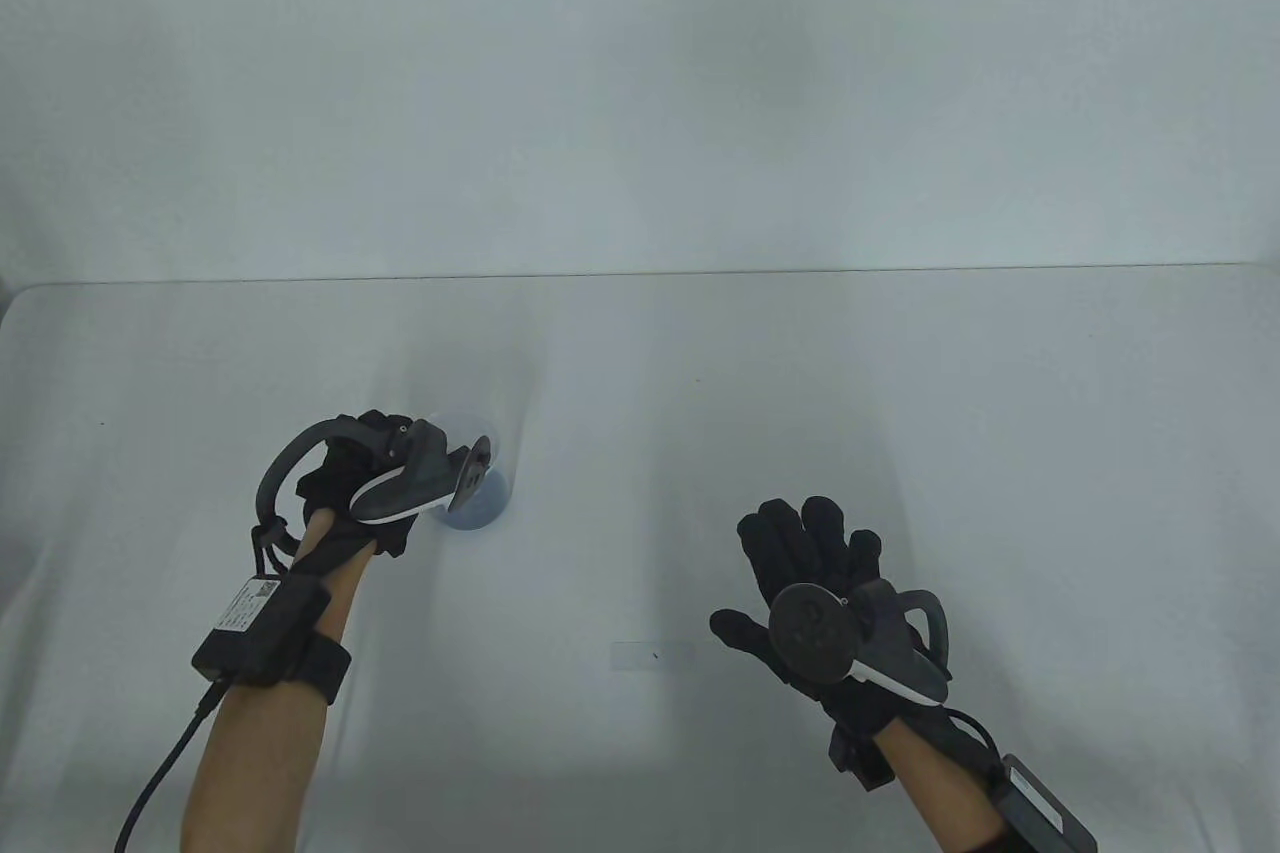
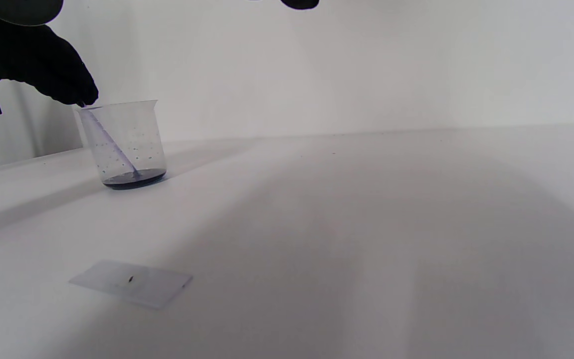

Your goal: Dip glass rod into dye solution and streak across glass slide

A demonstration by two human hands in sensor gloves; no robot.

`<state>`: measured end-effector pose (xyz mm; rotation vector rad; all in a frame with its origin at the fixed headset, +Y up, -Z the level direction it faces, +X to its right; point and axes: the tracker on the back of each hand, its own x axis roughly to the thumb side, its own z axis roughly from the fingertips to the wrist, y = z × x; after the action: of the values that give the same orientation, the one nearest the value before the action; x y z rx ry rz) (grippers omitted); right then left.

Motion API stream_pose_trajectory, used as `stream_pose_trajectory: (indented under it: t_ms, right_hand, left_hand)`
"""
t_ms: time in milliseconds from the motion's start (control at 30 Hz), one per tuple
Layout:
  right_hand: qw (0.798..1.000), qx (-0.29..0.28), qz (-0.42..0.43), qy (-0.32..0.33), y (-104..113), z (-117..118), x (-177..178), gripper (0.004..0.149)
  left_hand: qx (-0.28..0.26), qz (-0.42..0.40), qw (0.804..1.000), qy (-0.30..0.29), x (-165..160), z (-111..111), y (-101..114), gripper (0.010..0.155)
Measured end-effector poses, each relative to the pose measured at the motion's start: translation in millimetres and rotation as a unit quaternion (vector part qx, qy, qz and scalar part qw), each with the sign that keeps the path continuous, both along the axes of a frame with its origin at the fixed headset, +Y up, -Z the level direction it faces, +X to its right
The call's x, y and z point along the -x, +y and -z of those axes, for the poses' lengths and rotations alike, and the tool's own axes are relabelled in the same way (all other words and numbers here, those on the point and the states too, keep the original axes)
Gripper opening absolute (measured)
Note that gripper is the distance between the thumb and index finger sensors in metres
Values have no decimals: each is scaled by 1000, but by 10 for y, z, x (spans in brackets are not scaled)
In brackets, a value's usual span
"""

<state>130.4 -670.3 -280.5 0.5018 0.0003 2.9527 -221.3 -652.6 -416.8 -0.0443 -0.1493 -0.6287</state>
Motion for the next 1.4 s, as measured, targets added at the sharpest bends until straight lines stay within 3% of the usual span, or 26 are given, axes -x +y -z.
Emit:
stream_pose_trajectory:
  t_ms: [467,800,1133,1400]
  right_hand:
    - [1000,2,2,1,5,8,-12,87]
    - [1000,2,3,1,4,9,-11,88]
    - [1000,2,0,0,3,8,-11,88]
    - [999,18,-25,10,51,70,84,85]
  left_hand:
    - [-5,1,1000,11,54,-12,115,45]
    - [8,10,1000,6,-22,13,-18,45]
    - [5,4,1000,14,22,-9,23,45]
    - [-26,-11,999,15,121,-122,329,45]
